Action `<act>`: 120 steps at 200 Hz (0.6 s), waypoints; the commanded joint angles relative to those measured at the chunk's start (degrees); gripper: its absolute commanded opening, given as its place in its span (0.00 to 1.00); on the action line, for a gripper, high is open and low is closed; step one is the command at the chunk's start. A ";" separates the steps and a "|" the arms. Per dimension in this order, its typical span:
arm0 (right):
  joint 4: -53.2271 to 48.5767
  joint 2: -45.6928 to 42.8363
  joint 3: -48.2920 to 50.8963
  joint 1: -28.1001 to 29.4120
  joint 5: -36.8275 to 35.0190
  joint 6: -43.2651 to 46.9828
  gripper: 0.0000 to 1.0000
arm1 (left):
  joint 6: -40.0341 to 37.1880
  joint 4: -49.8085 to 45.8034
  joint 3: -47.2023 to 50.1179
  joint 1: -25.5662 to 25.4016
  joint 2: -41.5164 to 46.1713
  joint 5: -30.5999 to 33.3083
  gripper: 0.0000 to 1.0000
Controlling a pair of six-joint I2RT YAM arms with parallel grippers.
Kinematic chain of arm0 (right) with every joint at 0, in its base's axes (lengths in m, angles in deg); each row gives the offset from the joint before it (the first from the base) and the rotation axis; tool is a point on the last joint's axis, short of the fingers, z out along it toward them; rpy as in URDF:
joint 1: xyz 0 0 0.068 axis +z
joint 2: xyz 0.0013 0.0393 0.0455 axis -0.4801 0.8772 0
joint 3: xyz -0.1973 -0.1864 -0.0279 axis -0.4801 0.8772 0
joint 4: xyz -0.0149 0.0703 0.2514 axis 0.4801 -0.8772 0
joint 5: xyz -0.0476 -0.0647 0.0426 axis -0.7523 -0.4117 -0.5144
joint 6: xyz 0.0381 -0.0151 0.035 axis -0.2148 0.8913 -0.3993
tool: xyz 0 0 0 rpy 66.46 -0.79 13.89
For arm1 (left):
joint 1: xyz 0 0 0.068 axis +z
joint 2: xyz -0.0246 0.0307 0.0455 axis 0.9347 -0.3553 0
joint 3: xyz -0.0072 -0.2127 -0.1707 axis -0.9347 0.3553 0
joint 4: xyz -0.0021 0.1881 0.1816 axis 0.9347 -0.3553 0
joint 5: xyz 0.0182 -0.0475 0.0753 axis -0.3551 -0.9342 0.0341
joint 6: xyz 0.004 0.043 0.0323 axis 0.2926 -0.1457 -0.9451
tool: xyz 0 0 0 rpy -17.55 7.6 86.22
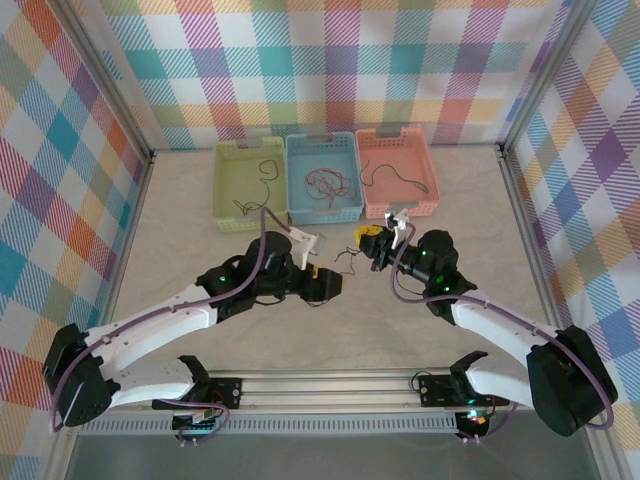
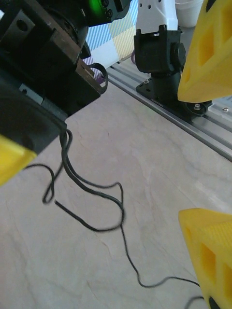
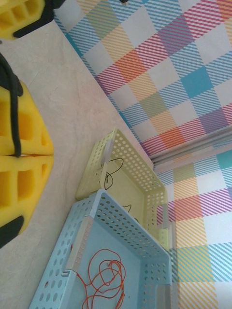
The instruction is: Untangle the cables
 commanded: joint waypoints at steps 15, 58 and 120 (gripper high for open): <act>-1.44 0.07 -3.81 0.21 -1.50 -4.74 0.00 | -3.34 9.48 -0.33 -1.38 -4.33 4.47 0.61; -1.79 -0.19 -4.09 0.21 -1.56 -7.18 0.00 | -3.32 15.39 -1.20 -1.90 -8.76 9.19 0.65; -1.87 -0.70 -4.46 0.21 -1.66 -8.74 0.00 | -3.56 19.16 -2.63 -1.91 -15.44 8.69 0.36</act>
